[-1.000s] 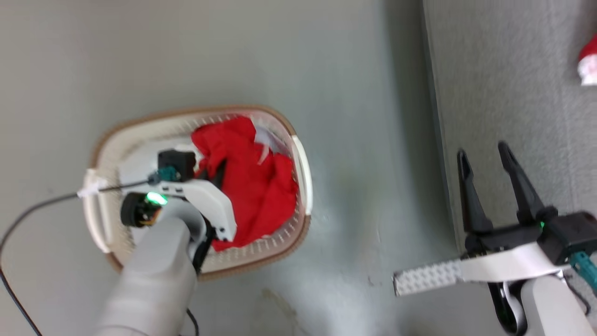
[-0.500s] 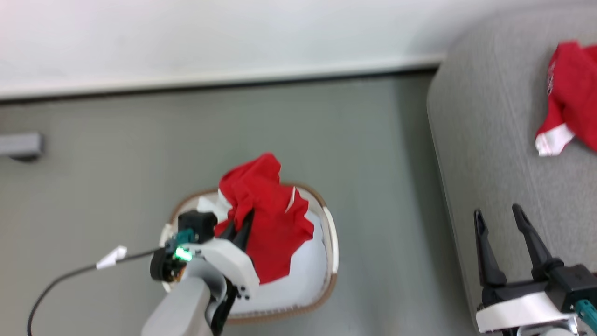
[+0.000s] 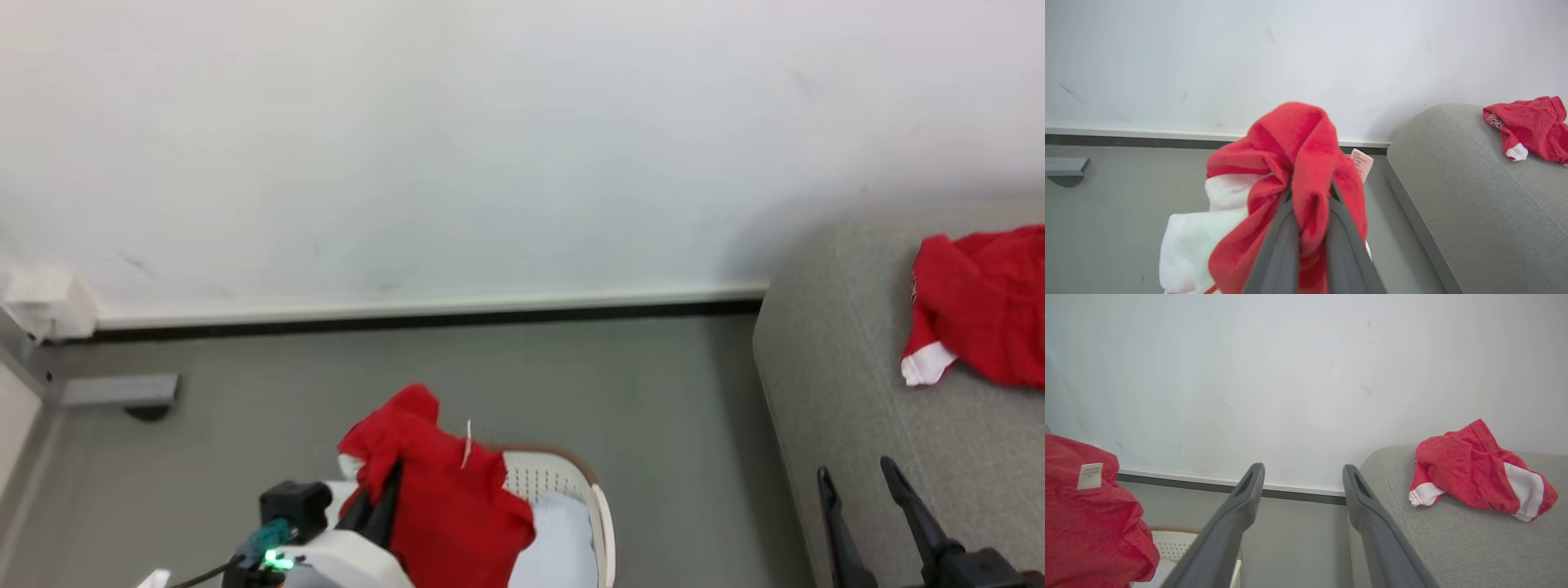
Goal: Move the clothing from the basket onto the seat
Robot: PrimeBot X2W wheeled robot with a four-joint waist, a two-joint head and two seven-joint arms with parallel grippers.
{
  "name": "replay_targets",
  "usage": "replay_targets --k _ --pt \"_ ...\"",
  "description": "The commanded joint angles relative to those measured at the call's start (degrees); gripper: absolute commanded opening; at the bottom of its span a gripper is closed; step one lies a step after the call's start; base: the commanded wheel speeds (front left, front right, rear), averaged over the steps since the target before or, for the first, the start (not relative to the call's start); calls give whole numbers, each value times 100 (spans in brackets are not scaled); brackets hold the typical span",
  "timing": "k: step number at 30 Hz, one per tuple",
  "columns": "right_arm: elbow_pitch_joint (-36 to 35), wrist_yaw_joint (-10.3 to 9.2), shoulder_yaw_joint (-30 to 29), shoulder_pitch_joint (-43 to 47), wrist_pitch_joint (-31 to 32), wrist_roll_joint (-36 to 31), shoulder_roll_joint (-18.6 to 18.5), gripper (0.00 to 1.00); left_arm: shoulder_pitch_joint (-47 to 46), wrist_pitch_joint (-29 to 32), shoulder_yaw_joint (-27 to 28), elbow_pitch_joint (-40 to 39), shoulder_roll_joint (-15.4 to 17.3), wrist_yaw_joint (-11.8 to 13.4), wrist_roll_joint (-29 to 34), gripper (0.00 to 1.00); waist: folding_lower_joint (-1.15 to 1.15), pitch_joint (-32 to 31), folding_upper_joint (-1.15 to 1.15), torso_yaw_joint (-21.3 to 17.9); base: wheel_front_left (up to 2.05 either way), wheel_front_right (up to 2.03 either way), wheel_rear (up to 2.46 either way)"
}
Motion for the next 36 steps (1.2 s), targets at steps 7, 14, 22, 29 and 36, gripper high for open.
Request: replay_targets --k 7,14,22,29,36 --pt "-81 -17 91 286 5 7 -114 100 510 207 127 -921 313 208 -139 0 2 -584 0 95 0 0 0" --pt "-226 -17 298 267 5 111 -264 100 760 582 118 -1869 513 341 -164 0 2 -682 0 147 0 0 0" --pt "-302 -17 1293 -206 5 299 -587 100 691 1027 -99 -2836 524 377 -101 0 2 -661 0 179 0 0 0" --pt "-123 -16 2504 -993 15 616 -815 100 403 1340 -507 -3211 291 242 -46 0 2 -582 0 232 0 0 0" --pt "171 -16 3240 -1546 20 818 -893 100 180 1423 -943 -3123 20 101 11 0 2 -546 0 257 0 0 0"
